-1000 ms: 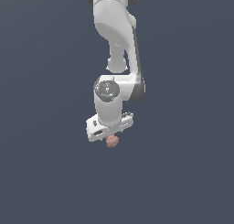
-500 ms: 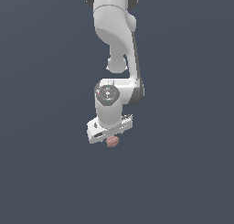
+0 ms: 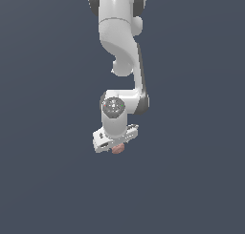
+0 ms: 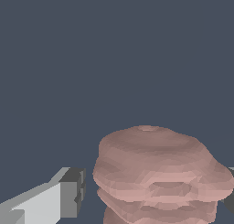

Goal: Pick up the object and move it to a goal position.

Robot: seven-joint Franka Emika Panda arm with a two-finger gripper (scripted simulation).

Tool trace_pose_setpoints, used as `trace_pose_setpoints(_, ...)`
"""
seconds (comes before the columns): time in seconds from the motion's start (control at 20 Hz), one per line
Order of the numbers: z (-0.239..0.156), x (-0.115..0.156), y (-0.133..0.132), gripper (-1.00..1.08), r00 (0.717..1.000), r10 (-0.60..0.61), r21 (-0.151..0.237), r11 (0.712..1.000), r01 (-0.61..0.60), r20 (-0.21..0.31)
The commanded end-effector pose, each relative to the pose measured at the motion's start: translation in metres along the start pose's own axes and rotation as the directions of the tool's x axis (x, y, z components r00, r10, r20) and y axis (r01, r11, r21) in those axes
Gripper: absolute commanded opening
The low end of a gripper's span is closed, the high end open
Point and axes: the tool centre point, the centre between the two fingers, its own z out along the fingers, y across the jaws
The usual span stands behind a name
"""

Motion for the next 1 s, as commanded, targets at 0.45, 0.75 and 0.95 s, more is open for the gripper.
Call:
trace_pose_setpoints(0.45,0.0,0.001,0.0,-1.0,1.0,0.0,-0.001,1.0,0.0,-0.001)
trace_pose_setpoints(0.75,-0.002,-0.003,0.001,-1.0,1.0,0.0,-0.001,1.0,0.0,-0.001)
trace_pose_setpoints(0.95,-0.005,-0.013,0.004,-1.0,1.0,0.0,-0.001,1.0,0.0,-0.001)
